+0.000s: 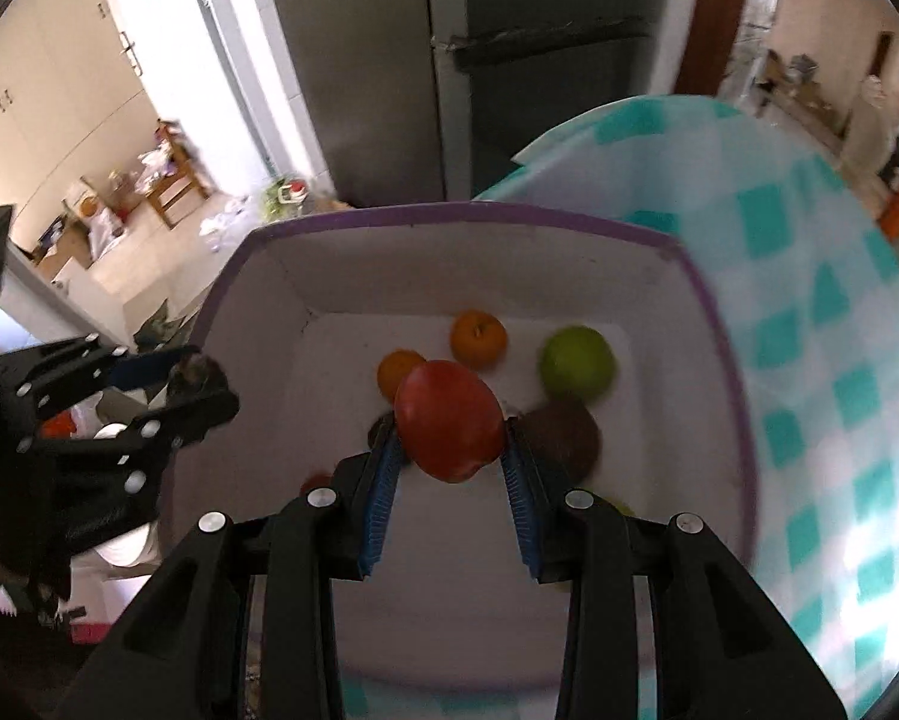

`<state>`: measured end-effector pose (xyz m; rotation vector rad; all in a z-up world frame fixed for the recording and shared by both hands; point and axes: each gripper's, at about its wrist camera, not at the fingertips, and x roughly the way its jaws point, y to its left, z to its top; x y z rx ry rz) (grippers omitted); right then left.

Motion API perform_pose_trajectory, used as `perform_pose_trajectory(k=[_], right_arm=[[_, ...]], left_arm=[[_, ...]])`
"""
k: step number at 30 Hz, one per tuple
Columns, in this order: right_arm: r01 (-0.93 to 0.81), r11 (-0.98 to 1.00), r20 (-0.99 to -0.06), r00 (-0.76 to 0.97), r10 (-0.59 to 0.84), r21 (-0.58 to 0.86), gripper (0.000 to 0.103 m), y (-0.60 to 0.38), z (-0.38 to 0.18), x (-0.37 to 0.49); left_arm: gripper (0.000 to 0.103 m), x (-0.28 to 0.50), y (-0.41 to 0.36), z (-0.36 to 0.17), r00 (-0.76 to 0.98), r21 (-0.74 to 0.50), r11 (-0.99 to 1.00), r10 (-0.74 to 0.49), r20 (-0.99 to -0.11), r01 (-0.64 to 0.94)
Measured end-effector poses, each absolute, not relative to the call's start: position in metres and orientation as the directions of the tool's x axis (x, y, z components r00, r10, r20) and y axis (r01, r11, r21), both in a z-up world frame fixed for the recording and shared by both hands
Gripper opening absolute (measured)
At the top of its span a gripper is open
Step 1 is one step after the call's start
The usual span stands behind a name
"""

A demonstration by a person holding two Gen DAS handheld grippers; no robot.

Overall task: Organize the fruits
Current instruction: 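Carry the tomato and brown fruit over the box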

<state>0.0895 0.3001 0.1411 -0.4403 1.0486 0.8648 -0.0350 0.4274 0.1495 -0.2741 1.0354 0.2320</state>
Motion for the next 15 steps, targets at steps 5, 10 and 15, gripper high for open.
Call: perform_pose_trajectory(k=[5,10,15], right_arm=[[-0.784,0.605,-0.91,0.141,0.39,0.138,0.034,0.309,0.108,0.115],[-0.794,0.59,-0.928,0.093,0.36,0.149,0.034,0.303,0.086,0.12],[-0.823,0.54,-0.949,0.001,0.314,0.178,0.034,0.296,0.066,0.099]], left_arm=[[0.041,-0.024,0.43,0.137,0.44,-0.1,0.929,0.071,-0.895,-0.355],[0.041,-0.007,0.408,0.133,0.424,-0.113,0.941,0.035,-0.905,-0.318],[0.041,0.037,0.391,0.119,0.342,-0.042,0.959,0.059,-0.938,-0.281]])
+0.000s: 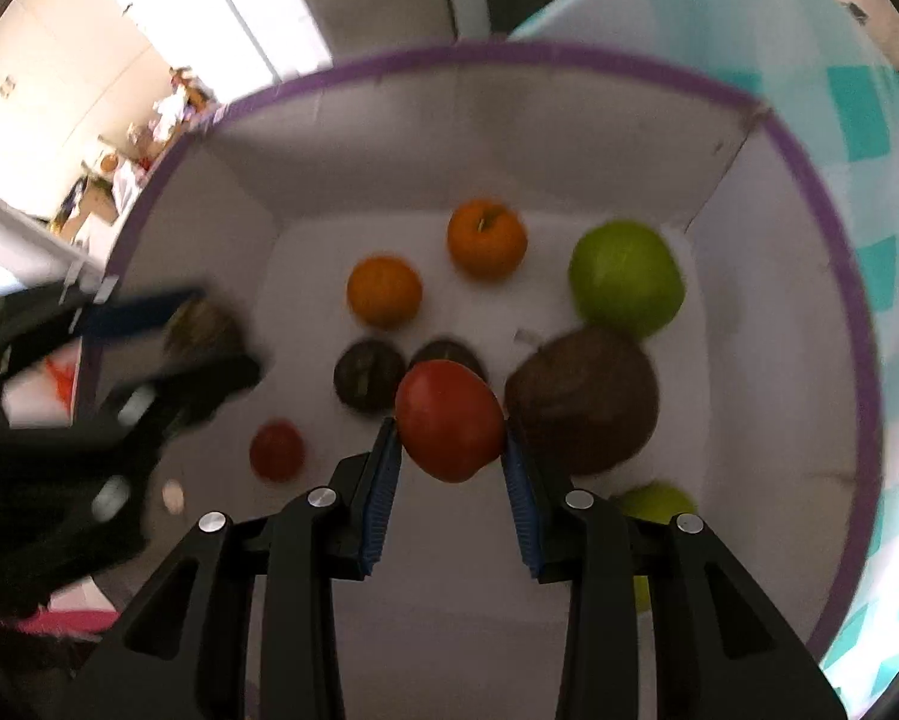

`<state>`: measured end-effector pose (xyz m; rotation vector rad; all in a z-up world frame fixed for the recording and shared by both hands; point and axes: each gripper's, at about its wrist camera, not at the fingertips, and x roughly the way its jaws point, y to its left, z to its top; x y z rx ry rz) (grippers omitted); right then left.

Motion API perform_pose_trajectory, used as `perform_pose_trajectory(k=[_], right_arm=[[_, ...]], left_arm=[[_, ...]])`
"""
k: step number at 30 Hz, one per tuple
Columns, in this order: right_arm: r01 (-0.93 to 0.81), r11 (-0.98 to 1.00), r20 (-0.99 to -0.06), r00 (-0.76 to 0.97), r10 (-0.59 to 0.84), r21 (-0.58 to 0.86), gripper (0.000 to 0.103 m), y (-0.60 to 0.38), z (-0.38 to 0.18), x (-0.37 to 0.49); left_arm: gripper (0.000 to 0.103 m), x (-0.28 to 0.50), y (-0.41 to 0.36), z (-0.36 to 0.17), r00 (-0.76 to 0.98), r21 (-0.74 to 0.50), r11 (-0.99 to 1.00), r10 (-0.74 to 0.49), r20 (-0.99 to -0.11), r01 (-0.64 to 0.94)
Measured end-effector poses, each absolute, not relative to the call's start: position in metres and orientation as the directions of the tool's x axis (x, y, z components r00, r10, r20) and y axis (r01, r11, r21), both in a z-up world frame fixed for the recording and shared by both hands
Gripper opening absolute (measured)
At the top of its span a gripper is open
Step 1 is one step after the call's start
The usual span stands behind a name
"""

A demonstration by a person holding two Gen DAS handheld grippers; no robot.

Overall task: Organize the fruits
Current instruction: 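Carry the tomato and brown fruit over the box, then lower both fruits into the box and open both grippers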

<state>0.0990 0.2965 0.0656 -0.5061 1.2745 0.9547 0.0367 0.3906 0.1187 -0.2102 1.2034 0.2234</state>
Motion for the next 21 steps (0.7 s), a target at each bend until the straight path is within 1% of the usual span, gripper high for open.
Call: perform_pose_trajectory(k=[3,5,7,10,14,19,20,21], right_arm=[[-0.852,0.491,-0.955,-0.034,0.294,0.181,0.034,0.3,0.055,0.081],[-0.844,0.49,-0.952,-0.069,0.3,0.216,0.034,0.301,0.049,0.075],[-0.868,0.464,-0.963,-0.055,0.263,0.177,0.034,0.304,0.043,0.066],[-0.885,0.434,-0.967,-0.065,0.247,0.17,0.034,0.306,0.038,0.059],[-0.872,0.458,-0.975,-0.083,0.208,0.172,0.034,0.307,0.027,0.065],[-0.869,0.466,-0.977,-0.077,0.2,0.164,0.035,0.31,0.025,0.067],[-0.868,0.468,-0.975,-0.075,0.207,0.166,0.035,0.311,0.025,0.068],[-0.868,0.469,-0.975,-0.072,0.212,0.166,0.038,0.311,0.026,0.068]], left_arm=[[0.041,0.061,0.404,0.108,0.292,-0.016,0.942,0.087,-0.952,-0.336],[0.041,0.073,0.412,0.1,0.255,0.017,0.935,0.114,-0.96,-0.354],[0.041,0.079,0.415,0.094,0.233,0.041,0.937,0.128,-0.964,-0.346],[0.041,0.075,0.418,0.088,0.196,0.087,0.93,0.166,-0.966,-0.358],[0.042,0.072,0.422,0.082,0.141,0.109,0.91,0.178,-0.974,-0.399],[0.042,0.073,0.415,0.079,0.115,0.125,0.912,0.183,-0.976,-0.391],[0.042,0.073,0.415,0.08,0.113,0.129,0.911,0.187,-0.976,-0.393],[0.046,0.073,0.414,0.08,0.113,0.131,0.91,0.189,-0.975,-0.394]])
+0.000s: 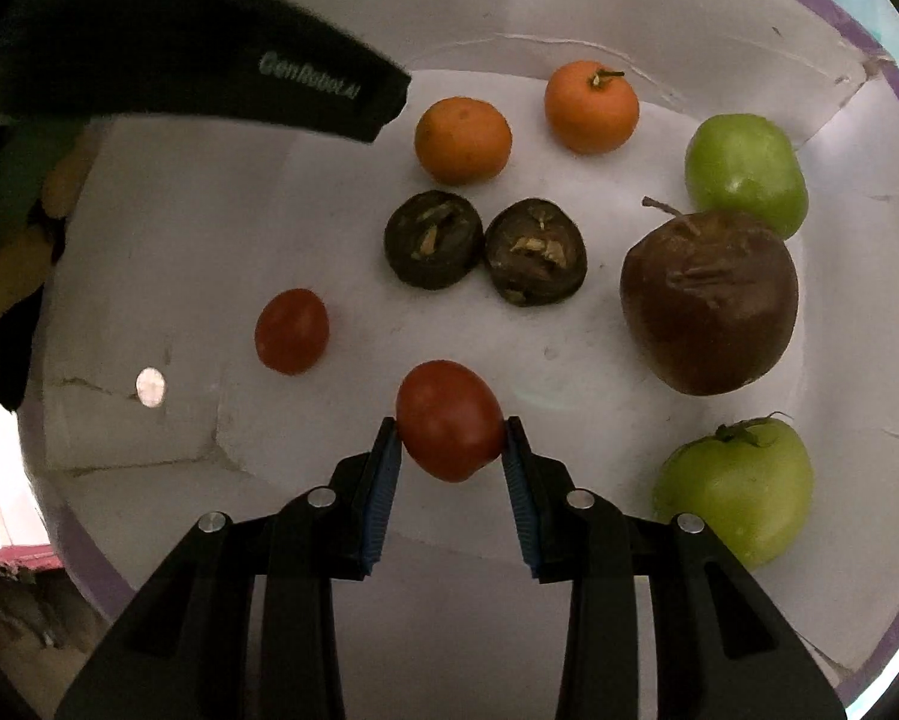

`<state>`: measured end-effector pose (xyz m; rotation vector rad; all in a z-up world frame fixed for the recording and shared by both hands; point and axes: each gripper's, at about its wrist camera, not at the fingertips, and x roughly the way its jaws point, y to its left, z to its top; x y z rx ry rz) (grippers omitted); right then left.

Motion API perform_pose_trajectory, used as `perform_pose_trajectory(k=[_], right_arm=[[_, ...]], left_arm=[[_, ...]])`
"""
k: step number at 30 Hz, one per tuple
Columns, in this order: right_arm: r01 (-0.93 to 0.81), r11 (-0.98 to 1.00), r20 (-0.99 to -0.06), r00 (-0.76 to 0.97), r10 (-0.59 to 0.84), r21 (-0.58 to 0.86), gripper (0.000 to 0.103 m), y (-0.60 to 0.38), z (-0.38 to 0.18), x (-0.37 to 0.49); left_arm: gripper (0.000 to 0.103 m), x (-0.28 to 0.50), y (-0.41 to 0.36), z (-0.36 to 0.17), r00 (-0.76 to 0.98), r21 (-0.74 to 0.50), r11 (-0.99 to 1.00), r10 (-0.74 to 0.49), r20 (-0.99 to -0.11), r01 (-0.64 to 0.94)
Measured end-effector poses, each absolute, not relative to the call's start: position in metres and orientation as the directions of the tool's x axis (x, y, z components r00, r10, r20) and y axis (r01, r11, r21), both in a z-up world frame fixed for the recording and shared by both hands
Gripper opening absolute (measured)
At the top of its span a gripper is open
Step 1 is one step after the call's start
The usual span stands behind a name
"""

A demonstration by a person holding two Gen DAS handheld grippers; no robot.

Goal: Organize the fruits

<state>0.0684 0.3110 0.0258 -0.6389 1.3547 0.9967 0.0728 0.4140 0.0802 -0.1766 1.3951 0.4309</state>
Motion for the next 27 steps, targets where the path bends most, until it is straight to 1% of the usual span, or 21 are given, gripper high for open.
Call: perform_pose_trajectory(k=[2,3,5,7,8,10,12,14,16,18,21,24,27], right_arm=[[-0.864,0.476,-0.975,-0.07,0.211,0.165,0.039,0.315,0.027,0.073],[-0.861,0.481,-0.974,-0.07,0.214,0.168,0.042,0.315,0.028,0.073],[-0.856,0.49,-0.973,-0.064,0.221,0.167,0.049,0.31,0.03,0.07],[-0.853,0.495,-0.972,-0.056,0.229,0.166,0.06,0.313,0.033,0.072],[-0.849,0.502,-0.97,-0.053,0.235,0.168,0.063,0.312,0.035,0.077],[-0.839,0.517,-0.969,-0.044,0.243,0.168,0.073,0.308,0.038,0.078],[-0.826,0.542,-0.971,-0.024,0.239,0.154,0.078,0.3,0.043,0.08],[-0.811,0.566,-0.971,-0.008,0.24,0.147,0.081,0.285,0.049,0.083],[-0.791,0.596,-0.968,0.02,0.251,0.138,0.087,0.273,0.062,0.083],[-0.773,0.62,-0.963,0.048,0.264,0.132,0.087,0.266,0.075,0.082],[-0.744,0.658,-0.958,0.091,0.271,0.115,0.087,0.258,0.095,0.076],[-0.717,0.691,-0.951,0.142,0.276,0.093,0.087,0.248,0.12,0.065],[-0.698,0.711,-0.927,0.212,0.311,0.078,0.087,0.244,0.15,0.048]], left_arm=[[0.051,0.082,0.415,0.08,0.114,0.131,0.909,0.19,-0.975,-0.395],[0.051,0.083,0.414,0.081,0.114,0.132,0.91,0.191,-0.975,-0.392],[0.054,0.082,0.412,0.08,0.114,0.135,0.913,0.192,-0.975,-0.384],[0.058,0.08,0.407,0.079,0.12,0.132,0.918,0.188,-0.975,-0.373],[0.061,0.08,0.405,0.079,0.124,0.129,0.922,0.185,-0.975,-0.364],[0.066,0.08,0.4,0.082,0.134,0.126,0.928,0.183,-0.974,-0.351],[0.073,0.076,0.393,0.087,0.155,0.123,0.934,0.184,-0.971,-0.334],[0.078,0.074,0.387,0.093,0.174,0.117,0.942,0.179,-0.968,-0.314],[0.081,0.077,0.381,0.093,0.193,0.12,0.946,0.184,-0.964,-0.301],[0.089,0.074,0.377,0.101,0.214,0.108,0.948,0.177,-0.961,-0.298],[0.092,0.065,0.372,0.118,0.257,0.083,0.952,0.162,-0.953,-0.294],[0.099,0.052,0.378,0.138,0.319,0.049,0.957,0.142,-0.937,-0.285],[0.101,0.034,0.378,0.165,0.401,0.007,0.961,0.122,-0.908,-0.276]])
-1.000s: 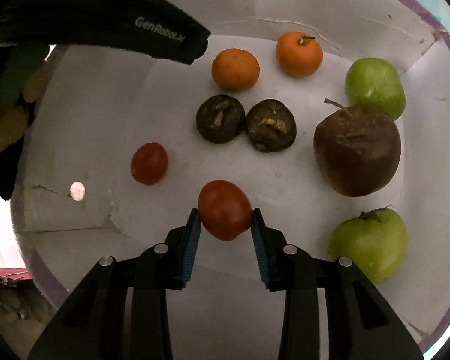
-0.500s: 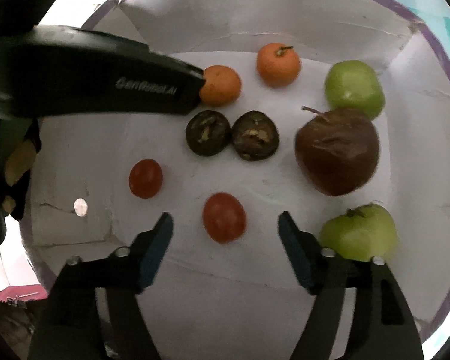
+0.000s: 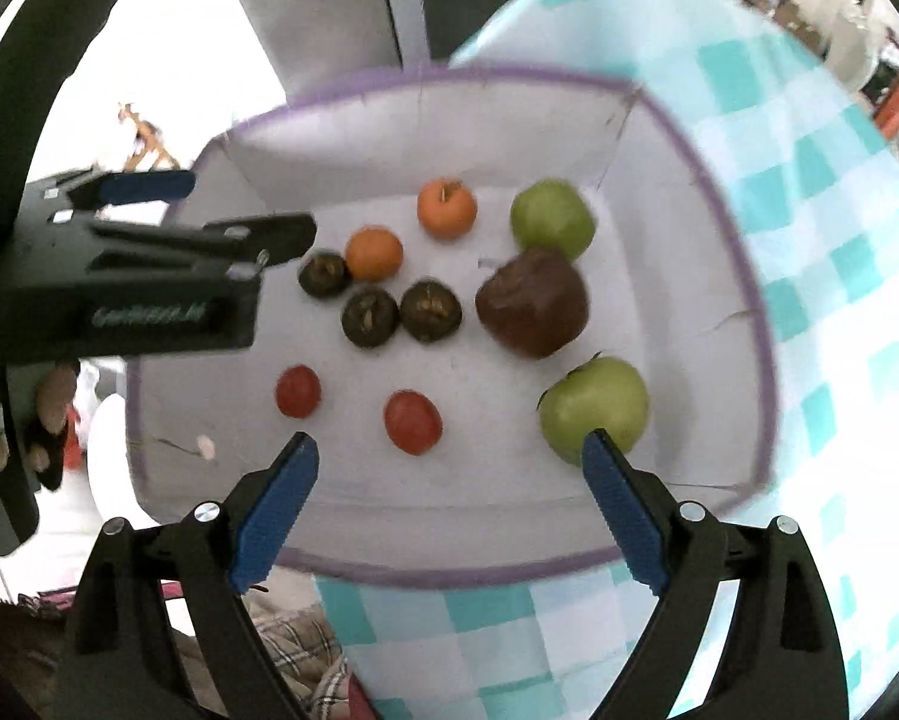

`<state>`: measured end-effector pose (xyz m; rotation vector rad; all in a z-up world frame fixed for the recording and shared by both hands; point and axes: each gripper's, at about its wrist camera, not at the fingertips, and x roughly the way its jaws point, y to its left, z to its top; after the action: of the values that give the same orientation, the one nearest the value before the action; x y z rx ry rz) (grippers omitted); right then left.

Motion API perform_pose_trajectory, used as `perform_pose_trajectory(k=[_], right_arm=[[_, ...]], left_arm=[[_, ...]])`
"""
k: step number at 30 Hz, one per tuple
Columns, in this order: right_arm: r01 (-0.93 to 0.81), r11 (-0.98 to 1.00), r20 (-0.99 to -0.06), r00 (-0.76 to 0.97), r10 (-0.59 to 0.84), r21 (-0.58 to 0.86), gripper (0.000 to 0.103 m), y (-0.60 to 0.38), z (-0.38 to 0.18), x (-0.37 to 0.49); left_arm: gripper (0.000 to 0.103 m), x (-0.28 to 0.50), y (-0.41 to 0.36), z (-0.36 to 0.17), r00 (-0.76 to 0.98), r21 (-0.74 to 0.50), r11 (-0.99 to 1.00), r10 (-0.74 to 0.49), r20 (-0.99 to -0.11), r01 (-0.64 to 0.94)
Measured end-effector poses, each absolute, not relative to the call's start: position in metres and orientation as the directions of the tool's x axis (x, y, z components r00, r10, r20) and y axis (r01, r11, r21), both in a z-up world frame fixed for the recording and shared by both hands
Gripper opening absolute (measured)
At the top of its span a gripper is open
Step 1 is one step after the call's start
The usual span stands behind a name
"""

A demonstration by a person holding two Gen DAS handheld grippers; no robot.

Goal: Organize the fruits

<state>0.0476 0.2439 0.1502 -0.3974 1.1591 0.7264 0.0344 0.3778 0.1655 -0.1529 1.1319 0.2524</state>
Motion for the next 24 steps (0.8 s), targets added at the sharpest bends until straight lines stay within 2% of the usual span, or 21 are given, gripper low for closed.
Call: perform_pose_trajectory(k=[4,9,12,15,17,19,24], right_arm=[[-0.674,0.737,-0.865,0.335,0.374,0.058,0.087,0.237,0.205,0.033],[-0.65,0.759,-0.72,0.508,0.473,0.04,0.087,0.208,0.276,0.006],[-0.643,0.765,-0.601,0.596,0.532,0.039,0.087,0.186,0.31,-0.013],[-0.591,0.806,-0.493,0.692,0.528,0.033,0.087,0.166,0.327,-0.027],[-0.536,0.843,-0.501,0.718,0.483,0.045,0.087,0.157,0.326,-0.024],[-0.511,0.855,-0.577,0.673,0.462,0.089,0.087,0.159,0.312,-0.008],[-0.468,0.872,-0.674,0.598,0.434,0.146,0.087,0.168,0.274,0.017]], left_arm=[[0.101,0.006,0.38,0.208,0.521,-0.068,0.963,0.08,-0.85,-0.259],[0.101,-0.036,0.367,0.271,0.682,-0.077,0.973,0.097,-0.725,-0.22],[0.101,-0.058,0.358,0.296,0.735,-0.085,0.962,0.141,-0.664,-0.26],[0.101,-0.072,0.357,0.312,0.737,-0.057,0.944,0.216,-0.64,-0.326],[0.101,-0.075,0.357,0.315,0.738,-0.06,0.938,0.227,-0.636,-0.34],[0.101,-0.071,0.357,0.309,0.724,-0.071,0.94,0.207,-0.658,-0.333],[0.101,-0.053,0.34,0.273,0.669,-0.09,0.951,0.139,-0.731,-0.295]])
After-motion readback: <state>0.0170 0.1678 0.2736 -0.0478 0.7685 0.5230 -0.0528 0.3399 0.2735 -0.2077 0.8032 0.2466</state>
